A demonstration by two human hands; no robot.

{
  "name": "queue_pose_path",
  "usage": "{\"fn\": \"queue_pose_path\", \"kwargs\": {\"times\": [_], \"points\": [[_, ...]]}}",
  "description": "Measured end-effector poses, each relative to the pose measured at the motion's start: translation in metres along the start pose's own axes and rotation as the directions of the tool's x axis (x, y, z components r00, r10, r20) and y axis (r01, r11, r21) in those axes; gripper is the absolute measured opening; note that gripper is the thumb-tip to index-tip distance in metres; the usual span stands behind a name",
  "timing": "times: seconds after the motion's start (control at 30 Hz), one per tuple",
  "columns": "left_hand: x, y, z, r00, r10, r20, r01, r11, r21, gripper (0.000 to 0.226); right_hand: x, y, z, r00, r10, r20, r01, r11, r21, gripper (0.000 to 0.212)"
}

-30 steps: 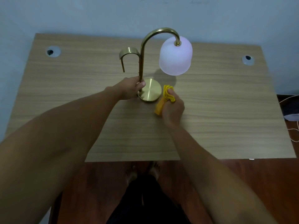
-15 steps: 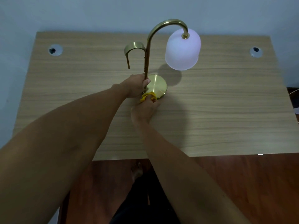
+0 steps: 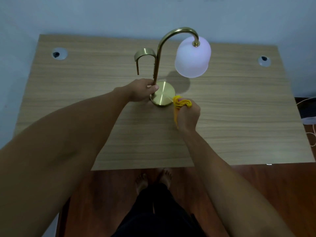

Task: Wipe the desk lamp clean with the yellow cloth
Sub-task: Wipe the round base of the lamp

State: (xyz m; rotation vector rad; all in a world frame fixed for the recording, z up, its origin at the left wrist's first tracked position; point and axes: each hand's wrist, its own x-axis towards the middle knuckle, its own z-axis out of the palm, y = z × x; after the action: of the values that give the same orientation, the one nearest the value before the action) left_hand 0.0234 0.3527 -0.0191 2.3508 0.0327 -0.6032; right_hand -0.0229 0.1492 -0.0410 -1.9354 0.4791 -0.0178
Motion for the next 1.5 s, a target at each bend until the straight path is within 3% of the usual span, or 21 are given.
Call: {"fn": "queue_pose_path", "kwargs": {"times": [0.07, 0.13, 0.27, 0.33, 0.47, 0.6, 0.8, 0.87, 0.93, 1.0, 1.1, 1.17, 1.2, 1.27, 1.33, 1.4, 1.5], "points": [[0.001, 0.001, 0.001, 1.0, 0.004, -0.017, -0.005, 1.0, -0.005, 0.05, 0.008, 0.0, 0.007, 0.966, -0.249, 0.075, 0.257, 0.955, -0.149, 0.015], [0.003, 0.003, 0.002, 0.999, 0.001, -0.041, -0.001, 1.0, -0.001, 0.049, 0.014, 0.0, 0.019, 0.869, -0.408, 0.28, 0.474, 0.848, -0.238, 0.027], [0.011, 0.004, 0.004, 0.998, -0.027, -0.048, 0.028, 1.0, 0.012, 0.048, 0.012, 0.019, 0.047, 0.54, -0.523, 0.659, 0.838, 0.408, -0.362, 0.034], [0.015, 0.004, 0.006, 0.998, -0.031, -0.052, 0.031, 0.999, 0.016, 0.042, 0.01, 0.029, 0.053, 0.462, -0.486, 0.742, 0.887, 0.242, -0.394, 0.04], [0.016, 0.01, 0.01, 0.998, -0.022, -0.056, 0.023, 1.0, 0.016, 0.034, 0.006, 0.032, 0.051, 0.411, -0.392, 0.823, 0.897, 0.01, -0.443, 0.045], [0.014, 0.014, 0.009, 0.998, -0.026, -0.052, 0.027, 1.0, 0.015, 0.035, 0.009, 0.032, 0.045, 0.357, -0.355, 0.864, 0.902, -0.11, -0.417, 0.043], [0.014, 0.019, 0.007, 0.999, -0.023, -0.024, 0.024, 0.999, 0.027, 0.037, 0.017, 0.042, 0.01, 0.33, -0.446, 0.832, 0.912, -0.076, -0.402, 0.031], [0.013, 0.021, 0.005, 0.999, -0.029, -0.013, 0.029, 0.999, 0.037, 0.034, 0.025, 0.042, -0.007, 0.351, -0.477, 0.806, 0.9, -0.065, -0.431, 0.029], [0.012, 0.022, 0.004, 0.999, -0.032, -0.013, 0.032, 0.999, 0.033, 0.031, 0.036, 0.038, -0.023, 0.439, -0.53, 0.726, 0.858, 0.007, -0.514, 0.027], [0.011, 0.023, 0.002, 0.999, -0.04, -0.001, 0.04, 0.999, -0.007, 0.031, 0.047, 0.034, -0.037, 0.593, -0.527, 0.609, 0.79, 0.236, -0.565, 0.022], [0.009, 0.025, -0.003, 0.998, -0.055, -0.003, 0.055, 0.996, -0.073, 0.025, 0.047, 0.025, -0.058, 0.779, -0.28, 0.56, 0.592, 0.622, -0.512, 0.044], [0.006, 0.027, -0.003, 0.997, -0.07, -0.019, 0.068, 0.994, -0.087, 0.023, 0.04, 0.02, -0.061, 0.893, -0.153, 0.424, 0.285, 0.92, -0.269, 0.038], [0.006, 0.025, -0.001, 0.997, -0.079, -0.027, 0.076, 0.992, -0.103, 0.02, 0.033, 0.015, -0.06, 0.925, -0.063, 0.374, 0.099, 0.992, -0.078, 0.033], [0.0, 0.024, 0.003, 0.992, -0.12, -0.042, 0.114, 0.984, -0.135, 0.02, 0.026, 0.007, -0.061, 0.942, 0.099, 0.32, -0.139, 0.985, 0.105, 0.029], [-0.01, 0.024, 0.009, 0.978, -0.187, -0.091, 0.169, 0.97, -0.177, 0.035, 0.022, 0.001, -0.064, 0.923, 0.24, 0.299, -0.287, 0.95, 0.123, 0.032], [-0.027, 0.026, 0.021, 0.945, -0.262, -0.195, 0.212, 0.946, -0.247, 0.037, 0.013, -0.006, -0.066, 0.83, 0.368, 0.419, -0.492, 0.837, 0.239, 0.032], [-0.052, 0.031, 0.041, 0.902, -0.302, -0.309, 0.165, 0.902, -0.4, 0.011, -0.001, -0.015, -0.065, 0.696, 0.367, 0.617, -0.664, 0.657, 0.357, 0.045]]}}
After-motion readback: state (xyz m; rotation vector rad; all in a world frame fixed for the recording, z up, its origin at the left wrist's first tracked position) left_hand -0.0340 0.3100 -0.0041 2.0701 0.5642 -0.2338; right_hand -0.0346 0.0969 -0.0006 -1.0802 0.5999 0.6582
